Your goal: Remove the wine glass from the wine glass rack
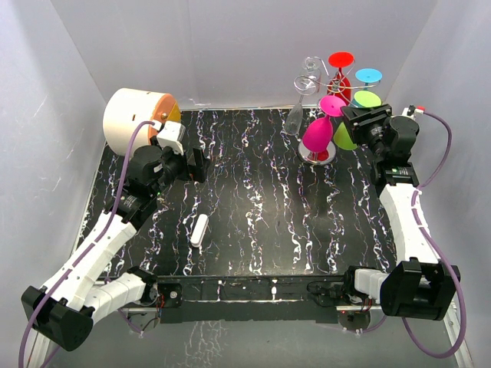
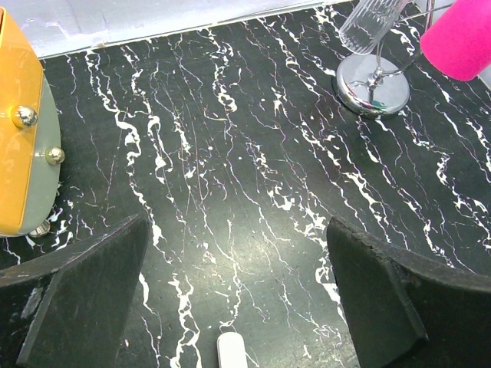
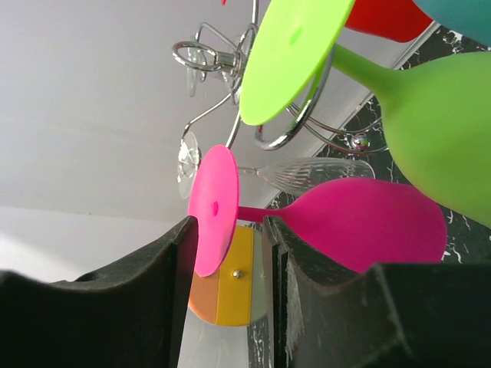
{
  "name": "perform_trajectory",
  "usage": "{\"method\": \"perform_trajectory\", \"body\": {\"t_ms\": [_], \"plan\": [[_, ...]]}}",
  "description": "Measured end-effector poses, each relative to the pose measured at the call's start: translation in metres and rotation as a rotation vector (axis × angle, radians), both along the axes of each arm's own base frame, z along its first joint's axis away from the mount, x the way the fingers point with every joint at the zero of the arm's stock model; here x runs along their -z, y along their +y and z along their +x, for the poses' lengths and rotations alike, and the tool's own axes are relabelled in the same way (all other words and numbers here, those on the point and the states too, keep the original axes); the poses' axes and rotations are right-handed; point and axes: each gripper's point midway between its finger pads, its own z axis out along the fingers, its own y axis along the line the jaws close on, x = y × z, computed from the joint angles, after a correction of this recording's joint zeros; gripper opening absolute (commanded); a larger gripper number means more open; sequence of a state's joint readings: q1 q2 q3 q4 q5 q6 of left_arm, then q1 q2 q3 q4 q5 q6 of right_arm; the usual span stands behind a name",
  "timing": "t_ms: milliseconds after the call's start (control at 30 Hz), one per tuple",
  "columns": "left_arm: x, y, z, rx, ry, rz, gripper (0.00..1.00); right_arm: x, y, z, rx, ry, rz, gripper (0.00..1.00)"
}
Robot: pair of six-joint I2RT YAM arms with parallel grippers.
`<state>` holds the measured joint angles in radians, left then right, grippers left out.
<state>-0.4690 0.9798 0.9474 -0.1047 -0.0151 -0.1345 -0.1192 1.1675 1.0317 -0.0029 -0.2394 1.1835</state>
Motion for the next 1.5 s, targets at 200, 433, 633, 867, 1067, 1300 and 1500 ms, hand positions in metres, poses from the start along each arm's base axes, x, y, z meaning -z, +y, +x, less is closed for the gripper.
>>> {"method": "perform_trajectory", "body": {"t_ms": [200,433,633,867,1067,1300,1500], "plan": [[-0.0001,0.0,0.0,0.0,0.0,0.0,0.99,-0.0063,0.0019,0.0007,-0.009,-0.029,0.017,0.33],[0.0003,-0.0001,-0.0001,0.0,0.0,0.0,0.99,-0.0041,0.0039,0.0035,-0.021,-0.03,0.032,0.29],[0.0003,-0.0008,-0.0004,0.003,0.0,0.0,0.99,-0.0067,0.0048,0.005,-0.025,-0.041,0.05,0.23],[0.0003,-0.0015,-0.0008,0.005,0.0,0.0,0.99,-0.0097,0.0057,0.0062,-0.029,-0.051,0.069,0.17],[0.0003,-0.0017,-0.0009,0.005,0.0,0.0,0.99,-0.0055,0.0057,0.008,-0.027,-0.043,0.09,0.05],[0.0005,-0.0019,-0.0011,0.006,0.001,0.0,0.99,-0.0045,0.0073,0.0087,-0.034,-0.036,0.122,0.0],[0.0005,-0.0018,-0.0011,0.006,0.001,0.001,0.99,-0.0052,0.0083,0.008,-0.037,-0.034,0.134,0.0]]}}
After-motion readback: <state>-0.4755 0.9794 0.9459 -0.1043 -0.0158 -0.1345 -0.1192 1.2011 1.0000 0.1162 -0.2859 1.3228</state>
